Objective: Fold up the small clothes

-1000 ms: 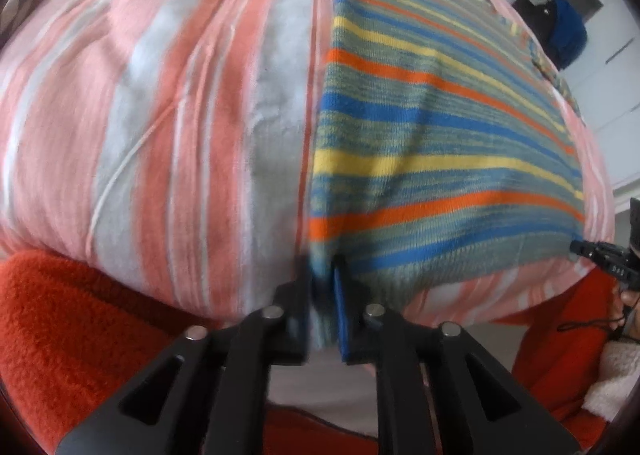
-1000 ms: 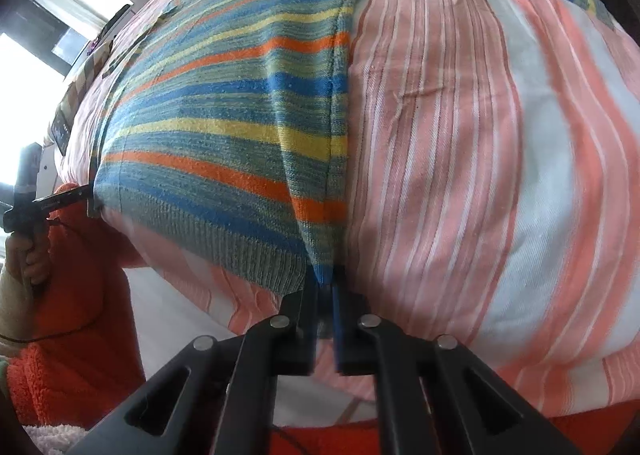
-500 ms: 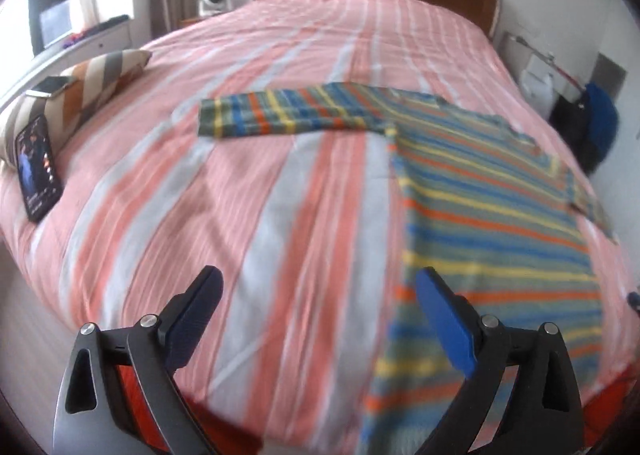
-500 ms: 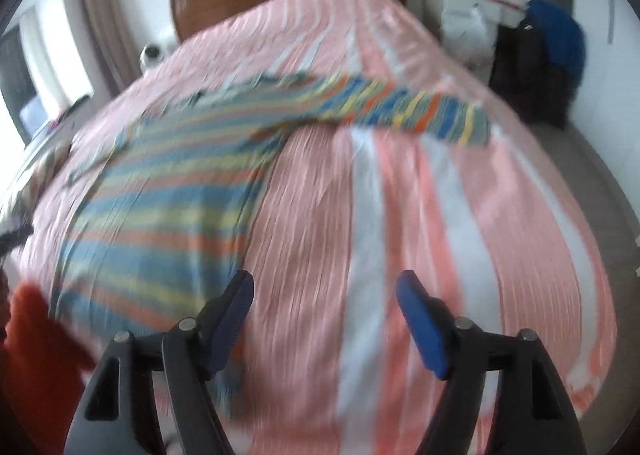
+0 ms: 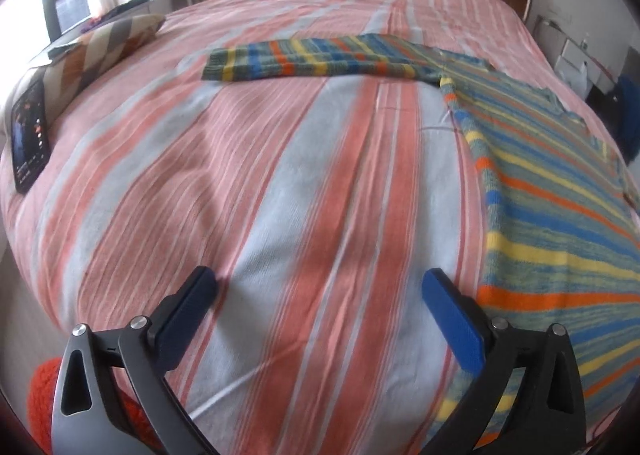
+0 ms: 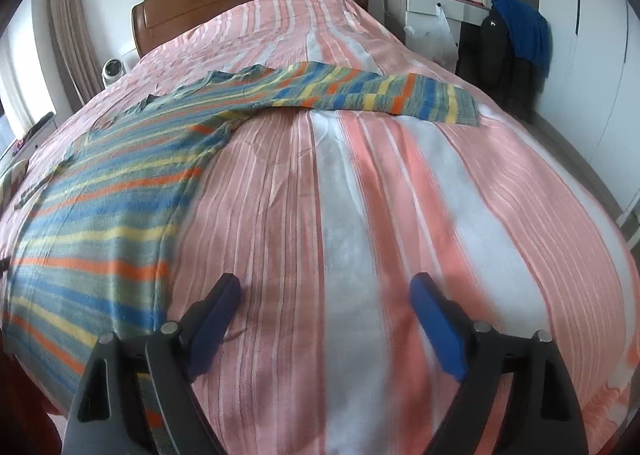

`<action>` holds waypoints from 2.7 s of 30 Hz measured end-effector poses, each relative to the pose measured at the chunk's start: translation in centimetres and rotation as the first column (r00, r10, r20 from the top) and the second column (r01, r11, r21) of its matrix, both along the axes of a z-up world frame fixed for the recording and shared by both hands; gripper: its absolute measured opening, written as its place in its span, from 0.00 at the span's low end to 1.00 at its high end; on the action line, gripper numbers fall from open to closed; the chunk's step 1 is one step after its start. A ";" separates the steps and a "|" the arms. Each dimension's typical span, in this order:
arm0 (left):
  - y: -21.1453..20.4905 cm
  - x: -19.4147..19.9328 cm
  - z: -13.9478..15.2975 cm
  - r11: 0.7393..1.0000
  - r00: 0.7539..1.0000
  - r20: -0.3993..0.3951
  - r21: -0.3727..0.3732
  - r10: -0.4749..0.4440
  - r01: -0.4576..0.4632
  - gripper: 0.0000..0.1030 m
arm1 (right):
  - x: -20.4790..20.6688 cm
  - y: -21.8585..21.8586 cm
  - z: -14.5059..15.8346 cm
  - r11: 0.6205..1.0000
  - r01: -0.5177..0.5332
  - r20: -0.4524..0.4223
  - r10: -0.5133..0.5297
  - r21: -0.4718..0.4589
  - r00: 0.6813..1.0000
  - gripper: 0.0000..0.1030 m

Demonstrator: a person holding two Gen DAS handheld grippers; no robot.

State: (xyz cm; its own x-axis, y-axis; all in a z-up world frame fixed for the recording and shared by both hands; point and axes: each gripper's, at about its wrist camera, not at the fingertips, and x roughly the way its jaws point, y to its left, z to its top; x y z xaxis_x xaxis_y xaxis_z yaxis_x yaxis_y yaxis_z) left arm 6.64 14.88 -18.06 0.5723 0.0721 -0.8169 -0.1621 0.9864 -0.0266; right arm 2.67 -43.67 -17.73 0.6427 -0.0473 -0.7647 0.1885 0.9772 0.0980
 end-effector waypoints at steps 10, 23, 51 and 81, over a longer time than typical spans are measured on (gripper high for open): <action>0.1 -0.4 -0.2 1.000 1.000 0.006 -0.011 -0.005 0.005 1.00 | 0.2 0.5 -0.7 1.000 0.000 0.003 0.000 -0.011 1.000 0.97; -0.3 -0.7 -0.2 1.000 1.000 0.017 0.015 -0.024 0.024 1.00 | 0.1 0.9 -0.9 0.999 -0.005 0.006 0.005 -0.039 1.000 0.99; -0.5 -0.7 -0.3 0.999 0.999 0.009 0.027 -0.031 0.031 1.00 | 0.2 1.4 -1.0 0.997 -0.002 0.002 0.003 -0.075 1.000 1.00; -0.6 -0.8 -0.2 0.999 0.999 0.010 0.029 -0.031 0.030 1.00 | 0.1 1.5 -1.0 0.997 -0.005 0.003 0.005 -0.075 1.000 0.99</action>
